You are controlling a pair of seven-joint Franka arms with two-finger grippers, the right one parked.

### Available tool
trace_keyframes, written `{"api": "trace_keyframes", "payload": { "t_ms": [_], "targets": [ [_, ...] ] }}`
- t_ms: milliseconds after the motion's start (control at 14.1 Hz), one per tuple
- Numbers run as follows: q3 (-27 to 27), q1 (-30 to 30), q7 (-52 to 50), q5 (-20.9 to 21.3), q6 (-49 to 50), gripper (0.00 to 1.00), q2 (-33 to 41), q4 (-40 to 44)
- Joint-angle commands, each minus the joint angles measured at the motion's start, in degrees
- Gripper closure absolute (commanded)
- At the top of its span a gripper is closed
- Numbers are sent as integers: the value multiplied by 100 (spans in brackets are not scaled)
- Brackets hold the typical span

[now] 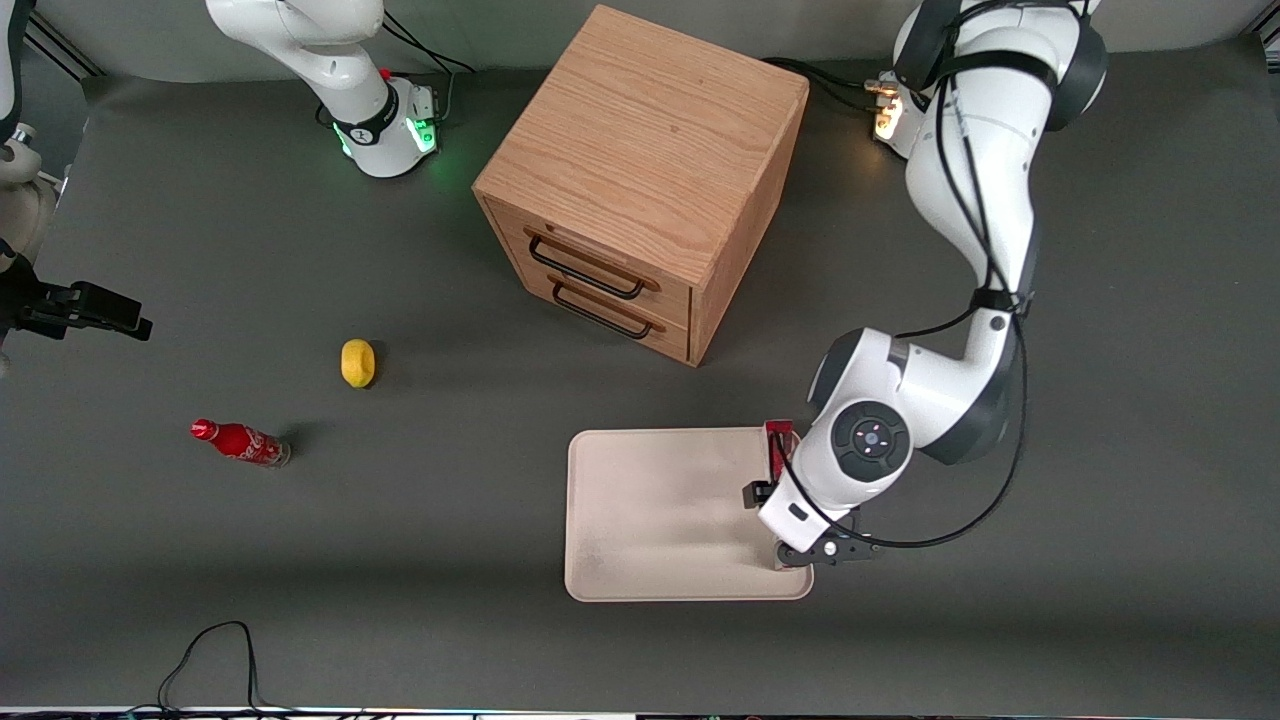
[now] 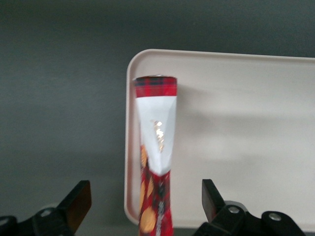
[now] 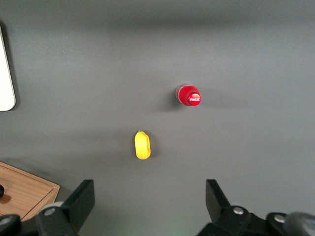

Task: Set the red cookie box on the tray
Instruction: 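Lower the box onto the tray and open the left gripper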

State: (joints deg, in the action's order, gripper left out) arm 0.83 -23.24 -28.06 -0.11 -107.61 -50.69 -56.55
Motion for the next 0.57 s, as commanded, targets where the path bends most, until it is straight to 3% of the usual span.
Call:
{"api": "trace_keyframes", "payload": {
  "t_ms": [0,213,497],
  "targets": [
    [-91,91,-15,-41,1115,0,672,82],
    [-109,57,-340,37,1637,0,1699,4],
    [-109,92,-306,91,2604,0,2466,-5]
  ]
}}
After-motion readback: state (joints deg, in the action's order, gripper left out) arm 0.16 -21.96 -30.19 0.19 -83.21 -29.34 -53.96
